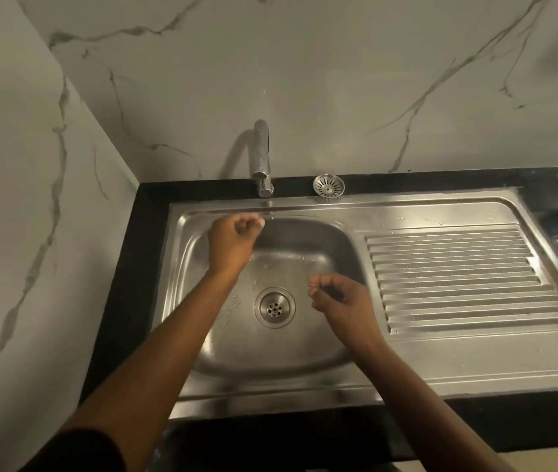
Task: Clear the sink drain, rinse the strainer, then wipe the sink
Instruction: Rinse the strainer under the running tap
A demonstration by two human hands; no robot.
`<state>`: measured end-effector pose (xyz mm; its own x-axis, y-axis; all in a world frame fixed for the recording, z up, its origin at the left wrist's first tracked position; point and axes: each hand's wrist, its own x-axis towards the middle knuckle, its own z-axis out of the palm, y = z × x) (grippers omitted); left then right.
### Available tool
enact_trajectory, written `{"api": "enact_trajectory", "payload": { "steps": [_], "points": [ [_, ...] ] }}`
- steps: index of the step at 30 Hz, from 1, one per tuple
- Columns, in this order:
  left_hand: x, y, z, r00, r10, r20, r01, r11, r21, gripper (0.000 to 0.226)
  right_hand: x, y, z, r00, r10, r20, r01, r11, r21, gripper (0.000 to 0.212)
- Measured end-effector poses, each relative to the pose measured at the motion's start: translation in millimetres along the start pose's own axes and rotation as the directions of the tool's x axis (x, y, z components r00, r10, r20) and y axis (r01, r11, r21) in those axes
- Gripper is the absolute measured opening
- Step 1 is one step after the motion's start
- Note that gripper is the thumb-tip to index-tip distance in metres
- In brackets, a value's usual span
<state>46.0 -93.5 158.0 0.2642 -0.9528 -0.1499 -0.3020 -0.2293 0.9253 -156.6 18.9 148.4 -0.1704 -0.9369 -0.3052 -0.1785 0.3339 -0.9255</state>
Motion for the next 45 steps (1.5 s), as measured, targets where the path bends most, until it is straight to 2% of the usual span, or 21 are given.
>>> {"api": "enact_trajectory", "payload": {
  "steps": [5,8,12,16,20,22,25,29,32,35,39,41,43,45],
  "points": [
    [68,20,12,0.999,0.044,0.005,-0.045,0.997,0.063,0.039,12,-3,10,1.000,0.020,0.004,-0.020,1.000,0.014,0.013],
    [93,24,22,0.999,0.047,0.013,-0.049,0.994,0.102,0.027,22,-6,11,1.000,0.026,0.017,-0.026,1.000,0.009,0.012],
    [110,25,32,1.000,-0.027,-0.015,0.029,0.995,0.100,0.043,35,-7,8,0.999,0.005,0.034,-0.005,1.000,-0.002,0.011],
    [116,19,34,0.999,-0.019,-0.027,0.023,0.990,0.140,0.040,58,-7,3,0.999,-0.005,0.041,0.005,1.000,0.000,0.009],
    [121,6,30,0.994,-0.083,0.077,0.086,0.996,-0.035,0.033,97,-10,-1,1.000,-0.006,0.022,0.007,1.000,-0.025,0.009],
    [122,4,26,0.987,-0.097,0.127,0.112,0.988,-0.110,0.026,127,-12,-4,1.000,0.027,-0.013,-0.027,1.000,0.002,0.008],
    [122,2,19,0.989,-0.087,0.117,0.100,0.989,-0.110,0.007,178,-18,-5,0.983,0.152,-0.099,-0.139,0.982,0.125,0.005],
    [113,-12,2,0.994,-0.081,0.080,0.088,0.993,-0.083,0.019,235,-28,-4,0.932,0.314,-0.179,-0.253,0.921,0.296,0.010],
    [96,-25,-7,0.995,-0.074,0.073,0.081,0.993,-0.089,0.007,259,-34,-3,0.889,0.397,-0.229,-0.322,0.896,0.307,0.023],
    [78,-38,-9,0.994,-0.096,0.061,0.103,0.987,-0.120,0.012,271,-34,-3,0.853,0.450,-0.265,-0.349,0.869,0.351,0.028],
    [64,-49,-11,0.993,-0.105,0.060,0.113,0.981,-0.157,0.012,277,-31,-10,0.874,0.436,-0.213,-0.393,0.894,0.217,0.022],
    [62,-52,-11,0.992,-0.114,0.050,0.121,0.977,-0.177,0.014,272,-31,-9,0.884,0.399,-0.244,-0.359,0.913,0.195,0.021],
    [60,-53,-11,0.991,-0.123,0.053,0.131,0.973,-0.189,0.015,257,-34,-5,0.893,0.334,-0.303,-0.322,0.943,0.089,0.019],
    [59,-53,-9,0.990,-0.126,0.065,0.136,0.974,-0.182,0.015,237,-33,1,0.930,0.237,-0.280,-0.260,0.964,-0.048,0.014]
  ]
}}
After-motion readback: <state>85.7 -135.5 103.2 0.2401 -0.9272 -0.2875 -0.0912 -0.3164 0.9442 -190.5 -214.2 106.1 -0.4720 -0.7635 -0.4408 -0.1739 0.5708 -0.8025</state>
